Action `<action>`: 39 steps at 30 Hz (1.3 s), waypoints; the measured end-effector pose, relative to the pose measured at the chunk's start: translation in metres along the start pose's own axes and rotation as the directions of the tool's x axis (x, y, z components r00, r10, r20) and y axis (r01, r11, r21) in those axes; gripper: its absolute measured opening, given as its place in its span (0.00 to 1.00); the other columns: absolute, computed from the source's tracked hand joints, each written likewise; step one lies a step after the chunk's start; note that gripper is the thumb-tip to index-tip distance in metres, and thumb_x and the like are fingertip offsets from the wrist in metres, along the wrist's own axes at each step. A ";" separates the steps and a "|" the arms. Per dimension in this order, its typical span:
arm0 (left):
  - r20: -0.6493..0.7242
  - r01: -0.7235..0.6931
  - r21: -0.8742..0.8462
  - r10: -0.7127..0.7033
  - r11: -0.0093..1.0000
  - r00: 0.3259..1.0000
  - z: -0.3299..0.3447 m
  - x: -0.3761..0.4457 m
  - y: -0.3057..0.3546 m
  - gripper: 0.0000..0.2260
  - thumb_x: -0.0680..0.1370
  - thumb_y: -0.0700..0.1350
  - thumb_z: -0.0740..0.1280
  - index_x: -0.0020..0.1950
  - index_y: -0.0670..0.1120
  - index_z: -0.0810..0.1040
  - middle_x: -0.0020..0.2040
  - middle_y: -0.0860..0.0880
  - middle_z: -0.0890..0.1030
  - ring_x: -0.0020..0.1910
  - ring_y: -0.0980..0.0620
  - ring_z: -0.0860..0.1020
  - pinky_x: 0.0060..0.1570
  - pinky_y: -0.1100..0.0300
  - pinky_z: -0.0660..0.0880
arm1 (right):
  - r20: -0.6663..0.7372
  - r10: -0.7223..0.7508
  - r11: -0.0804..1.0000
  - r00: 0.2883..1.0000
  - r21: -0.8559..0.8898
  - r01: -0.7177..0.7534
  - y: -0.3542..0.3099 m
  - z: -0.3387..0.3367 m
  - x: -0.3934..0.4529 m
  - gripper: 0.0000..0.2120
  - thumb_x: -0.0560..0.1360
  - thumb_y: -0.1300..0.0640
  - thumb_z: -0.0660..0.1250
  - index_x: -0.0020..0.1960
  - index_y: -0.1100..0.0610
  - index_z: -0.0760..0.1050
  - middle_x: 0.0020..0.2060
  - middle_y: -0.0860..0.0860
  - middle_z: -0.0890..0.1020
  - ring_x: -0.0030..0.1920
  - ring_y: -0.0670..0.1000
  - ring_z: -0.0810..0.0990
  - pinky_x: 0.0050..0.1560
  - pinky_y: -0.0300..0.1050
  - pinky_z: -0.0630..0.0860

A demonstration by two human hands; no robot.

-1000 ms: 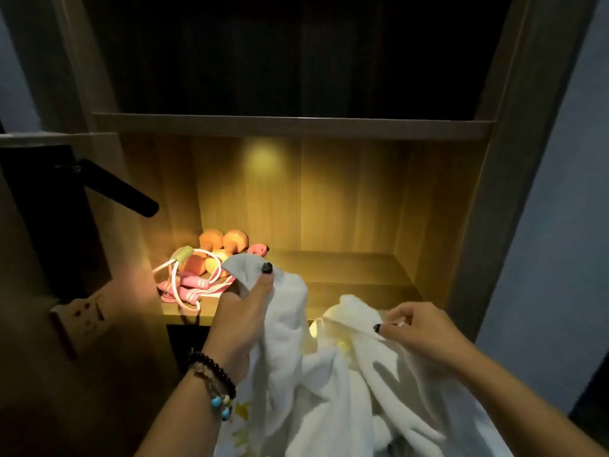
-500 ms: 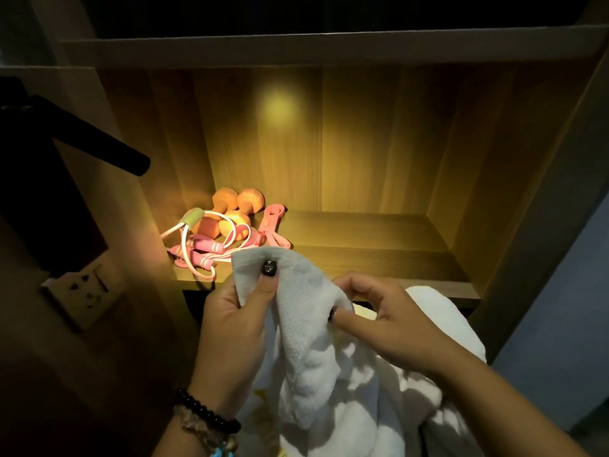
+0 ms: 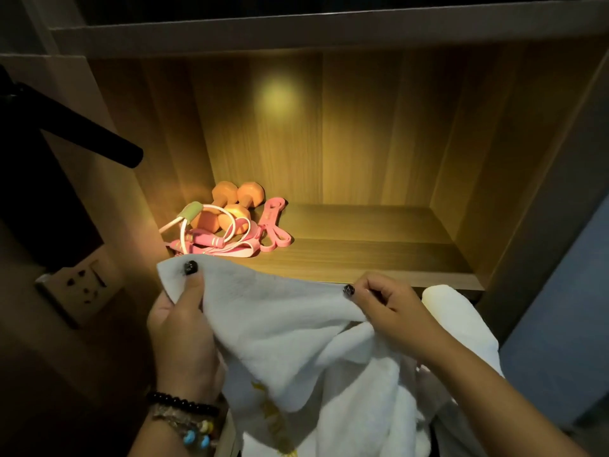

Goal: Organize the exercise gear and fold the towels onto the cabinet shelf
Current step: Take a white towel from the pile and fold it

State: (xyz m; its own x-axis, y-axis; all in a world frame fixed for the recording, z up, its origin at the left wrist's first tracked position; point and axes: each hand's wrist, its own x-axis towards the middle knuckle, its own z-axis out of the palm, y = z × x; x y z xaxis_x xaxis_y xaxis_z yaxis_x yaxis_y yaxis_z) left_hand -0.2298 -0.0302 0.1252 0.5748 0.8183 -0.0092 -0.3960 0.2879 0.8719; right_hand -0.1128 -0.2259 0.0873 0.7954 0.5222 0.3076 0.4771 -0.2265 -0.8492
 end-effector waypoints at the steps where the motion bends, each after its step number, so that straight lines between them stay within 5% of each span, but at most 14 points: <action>1: 0.065 -0.046 0.016 0.045 0.999 0.997 0.000 -0.001 0.004 0.06 0.80 0.44 0.64 0.45 0.46 0.78 0.37 0.52 0.81 0.36 0.56 0.80 0.35 0.60 0.79 | -0.028 -0.036 0.999 0.999 0.015 0.036 -0.010 -0.004 0.003 0.12 0.77 0.60 0.66 0.34 0.54 0.75 0.30 0.41 0.75 0.32 0.40 0.70 0.36 0.33 0.66; 4: 0.426 -0.312 0.186 0.210 0.932 0.880 0.007 -0.007 0.014 0.07 0.71 0.51 0.70 0.47 0.51 0.79 0.37 0.58 0.80 0.36 0.63 0.78 0.34 0.68 0.75 | -0.096 -0.150 0.987 0.984 0.046 0.155 -0.050 -0.018 0.012 0.11 0.76 0.56 0.66 0.34 0.52 0.76 0.30 0.41 0.77 0.32 0.39 0.72 0.34 0.31 0.67; 7: 0.646 -0.539 0.481 0.136 0.692 0.751 0.029 -0.014 0.020 0.17 0.62 0.65 0.76 0.48 0.65 0.79 0.46 0.65 0.81 0.45 0.67 0.79 0.38 0.70 0.74 | -0.080 -0.192 0.979 0.978 0.054 0.197 -0.085 -0.026 0.022 0.10 0.74 0.50 0.66 0.37 0.53 0.79 0.32 0.47 0.79 0.34 0.46 0.75 0.36 0.39 0.71; 12: 0.739 -0.572 0.380 0.134 0.727 0.661 0.057 -0.008 0.022 0.07 0.71 0.47 0.76 0.43 0.45 0.81 0.40 0.49 0.84 0.40 0.55 0.82 0.41 0.63 0.77 | -0.034 -0.210 0.972 0.977 0.102 0.213 -0.092 -0.032 0.033 0.20 0.79 0.51 0.61 0.36 0.65 0.73 0.29 0.57 0.72 0.30 0.49 0.69 0.32 0.43 0.67; 14: 0.718 -0.455 0.302 0.114 0.838 0.687 0.065 -0.007 0.020 0.07 0.71 0.47 0.75 0.41 0.44 0.81 0.39 0.47 0.84 0.39 0.53 0.82 0.40 0.62 0.77 | 0.012 -0.189 0.969 0.982 0.165 0.185 -0.083 -0.032 0.032 0.23 0.79 0.46 0.55 0.36 0.63 0.70 0.29 0.56 0.71 0.30 0.48 0.69 0.32 0.44 0.66; 17: 0.619 -0.282 0.266 0.061 0.922 0.783 0.084 -0.010 0.015 0.08 0.71 0.46 0.74 0.45 0.43 0.80 0.41 0.47 0.84 0.43 0.51 0.82 0.44 0.59 0.78 | 0.045 -0.120 0.979 0.992 0.172 0.111 -0.063 -0.032 0.030 0.28 0.78 0.44 0.52 0.44 0.70 0.72 0.37 0.68 0.76 0.37 0.53 0.72 0.38 0.53 0.69; 22: 0.402 -0.064 0.095 0.021 0.993 0.915 0.103 0.008 0.029 0.03 0.74 0.43 0.72 0.43 0.44 0.81 0.39 0.48 0.85 0.40 0.51 0.84 0.38 0.60 0.80 | -0.007 0.037 0.989 0.999 0.145 -0.035 -0.027 -0.048 0.020 0.32 0.74 0.38 0.57 0.36 0.70 0.73 0.31 0.55 0.74 0.32 0.52 0.69 0.34 0.44 0.64; 26: 0.455 -0.134 0.133 0.060 0.982 0.888 0.094 0.024 0.038 0.05 0.72 0.45 0.74 0.40 0.45 0.81 0.39 0.48 0.85 0.39 0.50 0.83 0.38 0.57 0.80 | -0.099 0.078 0.996 0.992 0.051 -0.073 -0.027 -0.068 0.022 0.33 0.72 0.35 0.59 0.32 0.67 0.71 0.24 0.54 0.68 0.24 0.51 0.63 0.26 0.38 0.61; 27: 0.485 -0.239 0.259 0.088 0.936 0.870 0.092 0.028 0.039 0.07 0.71 0.46 0.76 0.39 0.46 0.80 0.37 0.50 0.84 0.38 0.51 0.82 0.37 0.58 0.79 | -0.155 0.053 0.998 0.986 0.030 -0.049 -0.035 -0.075 0.025 0.30 0.73 0.38 0.60 0.31 0.65 0.70 0.22 0.52 0.67 0.22 0.50 0.62 0.24 0.36 0.62; 29: 0.557 -0.486 0.540 0.142 0.687 0.818 0.088 0.036 0.042 0.10 0.68 0.49 0.78 0.42 0.49 0.79 0.39 0.52 0.83 0.40 0.53 0.81 0.38 0.58 0.77 | -0.249 -0.008 1.000 0.969 -0.005 0.007 -0.055 -0.089 0.030 0.26 0.76 0.45 0.62 0.30 0.65 0.69 0.20 0.49 0.67 0.20 0.47 0.61 0.23 0.35 0.63; 31: 0.680 -0.666 0.584 0.169 0.464 0.714 0.087 0.037 0.047 0.19 0.66 0.52 0.78 0.55 0.53 0.78 0.48 0.58 0.81 0.49 0.58 0.79 0.45 0.61 0.76 | -0.263 -0.097 0.995 0.960 -0.053 0.086 -0.078 -0.093 0.031 0.26 0.77 0.47 0.61 0.30 0.66 0.70 0.20 0.49 0.66 0.22 0.47 0.62 0.25 0.36 0.64; 34: 0.857 -0.781 0.406 0.100 0.475 0.506 0.096 0.019 0.046 0.34 0.66 0.56 0.78 0.70 0.56 0.71 0.62 0.60 0.77 0.61 0.63 0.75 0.60 0.62 0.72 | -0.168 -0.227 0.972 0.959 -0.096 0.214 -0.107 -0.081 0.026 0.30 0.74 0.42 0.61 0.31 0.69 0.73 0.21 0.55 0.67 0.24 0.49 0.63 0.25 0.41 0.62; 37: 0.933 -0.794 0.265 0.063 0.547 0.355 0.106 0.001 0.035 0.16 0.71 0.51 0.76 0.56 0.51 0.80 0.50 0.56 0.83 0.51 0.58 0.81 0.52 0.54 0.77 | -0.168 -0.293 0.955 0.941 -0.107 0.278 -0.124 -0.070 0.023 0.30 0.74 0.40 0.62 0.31 0.67 0.76 0.25 0.64 0.73 0.25 0.56 0.66 0.27 0.47 0.62; 39: 0.922 -0.769 0.218 0.131 0.600 0.364 0.106 -0.006 0.032 0.05 0.73 0.49 0.73 0.45 0.50 0.81 0.40 0.53 0.83 0.42 0.54 0.81 0.42 0.54 0.77 | -0.210 -0.299 0.954 0.931 -0.099 0.284 -0.126 -0.069 0.021 0.31 0.75 0.42 0.63 0.30 0.69 0.72 0.24 0.64 0.69 0.26 0.58 0.63 0.28 0.50 0.60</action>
State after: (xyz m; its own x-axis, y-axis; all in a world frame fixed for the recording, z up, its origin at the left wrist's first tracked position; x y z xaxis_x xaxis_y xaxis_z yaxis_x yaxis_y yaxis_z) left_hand -0.1698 -0.0788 0.2051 0.8176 -0.1234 0.5624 -0.5237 -0.5651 0.6374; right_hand -0.1303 -0.2430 0.2302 0.6760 0.3808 0.6308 0.7182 -0.1491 -0.6797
